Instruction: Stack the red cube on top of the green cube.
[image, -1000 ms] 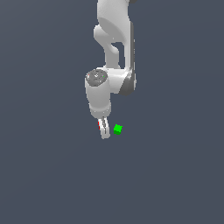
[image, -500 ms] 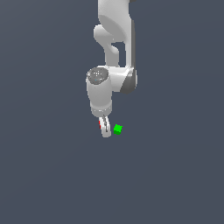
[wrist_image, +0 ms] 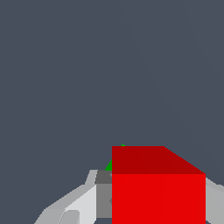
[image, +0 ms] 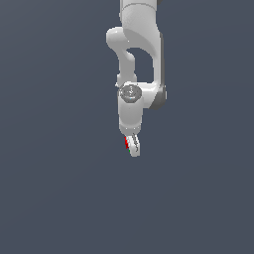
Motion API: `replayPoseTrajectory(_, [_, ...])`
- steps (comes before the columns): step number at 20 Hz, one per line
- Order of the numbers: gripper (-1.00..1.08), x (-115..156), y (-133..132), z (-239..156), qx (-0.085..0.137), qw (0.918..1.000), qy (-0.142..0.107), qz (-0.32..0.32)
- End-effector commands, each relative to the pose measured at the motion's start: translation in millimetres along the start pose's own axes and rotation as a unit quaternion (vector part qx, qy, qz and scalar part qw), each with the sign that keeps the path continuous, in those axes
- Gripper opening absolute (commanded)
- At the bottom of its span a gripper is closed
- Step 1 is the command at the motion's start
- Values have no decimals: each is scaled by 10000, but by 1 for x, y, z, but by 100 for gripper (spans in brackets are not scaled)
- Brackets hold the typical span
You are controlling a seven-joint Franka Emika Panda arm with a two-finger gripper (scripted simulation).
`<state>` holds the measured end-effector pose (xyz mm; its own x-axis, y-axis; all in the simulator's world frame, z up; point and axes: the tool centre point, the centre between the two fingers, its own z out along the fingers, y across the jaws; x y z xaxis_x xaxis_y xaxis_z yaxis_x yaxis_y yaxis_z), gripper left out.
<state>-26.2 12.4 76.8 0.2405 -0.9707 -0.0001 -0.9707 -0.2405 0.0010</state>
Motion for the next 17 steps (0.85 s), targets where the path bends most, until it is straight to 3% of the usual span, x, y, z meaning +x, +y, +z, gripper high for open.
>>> replayPoseTrajectory(1, [-100,-13,0,8,7,10000,2,6])
replayPoseTrajectory(7, [-100,-22,-2,15,5,10000,0,3])
replayPoseTrajectory(8, [100,-22,-2,15,5,10000,0,3])
replayPoseTrajectory(17, [100,-22,-2,15,5,10000,0,3])
